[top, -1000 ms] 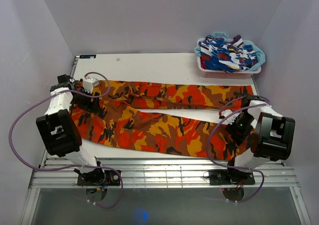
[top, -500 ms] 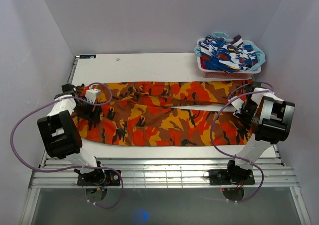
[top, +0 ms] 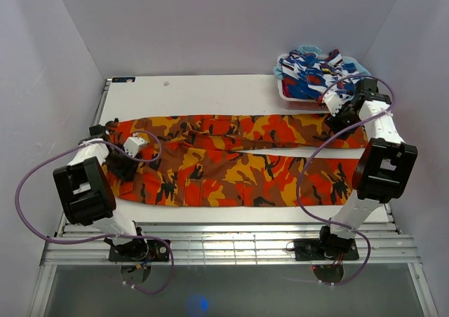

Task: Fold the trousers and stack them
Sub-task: Flatten the trousers out

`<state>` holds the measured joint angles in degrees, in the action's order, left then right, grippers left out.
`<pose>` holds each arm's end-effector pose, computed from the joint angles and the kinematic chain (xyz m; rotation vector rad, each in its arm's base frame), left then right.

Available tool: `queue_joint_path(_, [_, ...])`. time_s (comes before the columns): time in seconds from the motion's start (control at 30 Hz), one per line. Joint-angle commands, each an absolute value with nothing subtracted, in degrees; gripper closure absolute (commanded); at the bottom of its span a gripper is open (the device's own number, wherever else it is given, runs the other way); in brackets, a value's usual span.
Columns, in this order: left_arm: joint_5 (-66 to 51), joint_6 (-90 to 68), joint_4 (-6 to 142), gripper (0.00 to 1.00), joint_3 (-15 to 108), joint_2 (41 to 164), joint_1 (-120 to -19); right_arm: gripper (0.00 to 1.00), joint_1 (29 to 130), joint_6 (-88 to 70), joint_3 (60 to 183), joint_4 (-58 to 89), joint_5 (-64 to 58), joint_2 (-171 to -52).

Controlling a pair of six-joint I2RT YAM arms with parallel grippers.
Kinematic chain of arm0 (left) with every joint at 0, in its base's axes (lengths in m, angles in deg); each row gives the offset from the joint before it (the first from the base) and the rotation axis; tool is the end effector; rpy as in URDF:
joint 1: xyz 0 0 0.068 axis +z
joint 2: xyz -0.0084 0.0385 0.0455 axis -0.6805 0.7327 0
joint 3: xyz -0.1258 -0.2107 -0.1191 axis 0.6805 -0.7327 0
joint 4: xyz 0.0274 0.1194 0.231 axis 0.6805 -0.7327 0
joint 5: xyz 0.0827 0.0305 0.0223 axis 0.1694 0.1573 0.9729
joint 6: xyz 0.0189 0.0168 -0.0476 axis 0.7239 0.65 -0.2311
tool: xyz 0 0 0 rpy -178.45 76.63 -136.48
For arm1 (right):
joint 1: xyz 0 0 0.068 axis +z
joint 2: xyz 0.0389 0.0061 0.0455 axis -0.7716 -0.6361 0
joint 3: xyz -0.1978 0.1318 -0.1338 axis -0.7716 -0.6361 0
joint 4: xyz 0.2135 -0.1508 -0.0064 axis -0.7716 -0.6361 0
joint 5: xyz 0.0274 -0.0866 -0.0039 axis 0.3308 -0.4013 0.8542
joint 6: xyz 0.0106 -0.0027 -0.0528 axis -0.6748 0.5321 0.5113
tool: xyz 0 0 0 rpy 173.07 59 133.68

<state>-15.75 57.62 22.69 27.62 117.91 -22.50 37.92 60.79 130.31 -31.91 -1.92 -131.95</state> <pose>0.2590 0.0854 0.1682 0.9315 2.6739 -0.1823 0.3631 -0.0756 0.2597 -1.1894 2.4217 -0.2080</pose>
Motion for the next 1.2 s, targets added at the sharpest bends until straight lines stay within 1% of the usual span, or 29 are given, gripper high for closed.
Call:
queue_joint_path(0.0, [-21.35,63.60,14.95,0.41,34.99,115.95,-21.61,0.45,39.68,56.62,133.56,-29.24,2.15,-135.65])
queue_joint_path(0.07, [-25.41,61.24,12.74,0.40,39.21,116.47,-21.61,0.46,40.56,55.04,134.26,-28.19,2.68,-137.32])
queue_joint_path(0.1, [-27.69,60.36,12.04,0.38,43.75,116.82,-21.70,0.47,41.61,53.29,134.53,-27.40,2.51,-138.90])
queue_joint_path(0.13, [-32.33,56.87,11.86,0.36,45.97,117.78,-21.70,0.47,41.97,52.58,134.44,-26.95,2.68,-139.61])
queue_joint_path(0.23, [-40.34,48.26,14.04,0.31,55.38,120.24,-23.19,0.48,43.47,51.08,131.03,-22.75,0.76,-140.49])
queue_joint_path(0.27, [-41.42,41.26,15.19,0.31,57.40,122.43,-24.07,0.48,43.73,51.07,130.14,-21.77,0.05,-140.67])
queue_joint_path(0.3, [-42.04,38.15,16.07,0.31,60.81,123.49,-26.68,0.48,44.08,51.16,129.35,-21.24,-0.48,-141.37])
queue_joint_path(0.33, [-41.08,35.07,19.38,0.31,61.89,124.46,-28.36,0.48,44.08,51.25,128.39,-20.63,-1.61,-141.81])
queue_joint_path(0.37, [-39.94,28.69,21.94,0.31,62.60,125.43,-29.95,0.49,44.08,51.42,128.03,-20.71,-2.06,-142.25])
queue_joint_path(0.43, [-38.18,24.25,27.12,0.32,64.44,128.50,-34.78,0.51,44.08,52.21,126.46,-20.36,-3.81,-143.39])
queue_joint_path(0.5, [-35.37,19.34,29.43,0.35,66.11,132.53,-38.73,0.54,44.08,53.00,125.13,-20.18,-4.52,-143.40])
queue_joint_path(0.67, [-32.73,13.07,33.04,0.39,71.82,140.54,-44.81,0.54,44.08,53.62,121.09,-19.04,-4.88,-141.46])
queue_joint_path(0.8, [-30.10,12.28,34.18,0.40,72.10,143.80,-48.58,0.55,44.08,53.71,119.68,-18.78,-4.96,-140.23])
queue_joint_path(0.9, [-30.35,13.32,33.22,0.41,70.88,144.86,-50.52,0.54,44.08,53.54,119.50,-18.60,-5.14,-140.23])
queue_joint_path(1.0, [-31.14,16.14,31.29,0.45,67.90,143.72,-51.93,0.54,44.00,53.36,119.85,-18.69,-5.67,-140.58])
queue_joint_path(1.03, [-31.49,16.58,30.33,0.50,67.01,143.20,-52.11,0.54,44.08,53.36,120.03,-18.78,-5.75,-140.58])
queue_joint_path(1.17, [-32.64,19.74,28.65,0.58,61.21,139.07,-52.37,0.54,44.08,53.36,120.12,-18.78,-6.37,-140.49])
